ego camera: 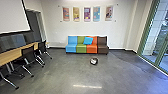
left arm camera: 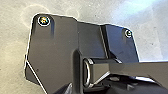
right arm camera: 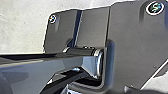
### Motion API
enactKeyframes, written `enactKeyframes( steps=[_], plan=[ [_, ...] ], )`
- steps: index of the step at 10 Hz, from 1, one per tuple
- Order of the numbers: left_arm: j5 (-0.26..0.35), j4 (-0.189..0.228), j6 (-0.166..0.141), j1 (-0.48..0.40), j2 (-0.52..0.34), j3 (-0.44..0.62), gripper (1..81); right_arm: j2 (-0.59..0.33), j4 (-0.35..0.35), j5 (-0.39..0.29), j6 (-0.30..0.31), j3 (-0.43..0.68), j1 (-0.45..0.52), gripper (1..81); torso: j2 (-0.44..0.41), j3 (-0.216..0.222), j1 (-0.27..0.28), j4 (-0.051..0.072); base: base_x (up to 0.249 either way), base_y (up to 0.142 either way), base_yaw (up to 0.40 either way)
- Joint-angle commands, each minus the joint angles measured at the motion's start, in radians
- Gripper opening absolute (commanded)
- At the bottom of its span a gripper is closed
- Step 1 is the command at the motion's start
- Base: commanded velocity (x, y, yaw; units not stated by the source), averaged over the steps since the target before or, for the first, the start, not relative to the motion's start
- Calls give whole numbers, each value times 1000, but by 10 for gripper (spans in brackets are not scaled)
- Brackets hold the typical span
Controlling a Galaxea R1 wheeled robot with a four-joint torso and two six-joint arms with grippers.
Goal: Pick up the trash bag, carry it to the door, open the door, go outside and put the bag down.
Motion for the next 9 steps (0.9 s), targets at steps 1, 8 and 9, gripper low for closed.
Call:
enactKeyframes(
  steps=[1, 8, 9],
  plan=[
    [45, 7, -4, -36, -1, 12, 811, 1, -5, -55, -13, 14, 32, 811, 0, 0, 0, 0, 134, 0, 0],
    [45, 10, -4, -36, 2, 12, 811, 1, -5, -55, -13, 12, 31, 811, 0, 0, 0, 0, 147, 0, 0],
    [45, 10, -4, -36, 3, 12, 811, 1, -5, -55, -13, 12, 34, 811, 0, 0, 0, 0, 151, 0, 0]
  ],
)
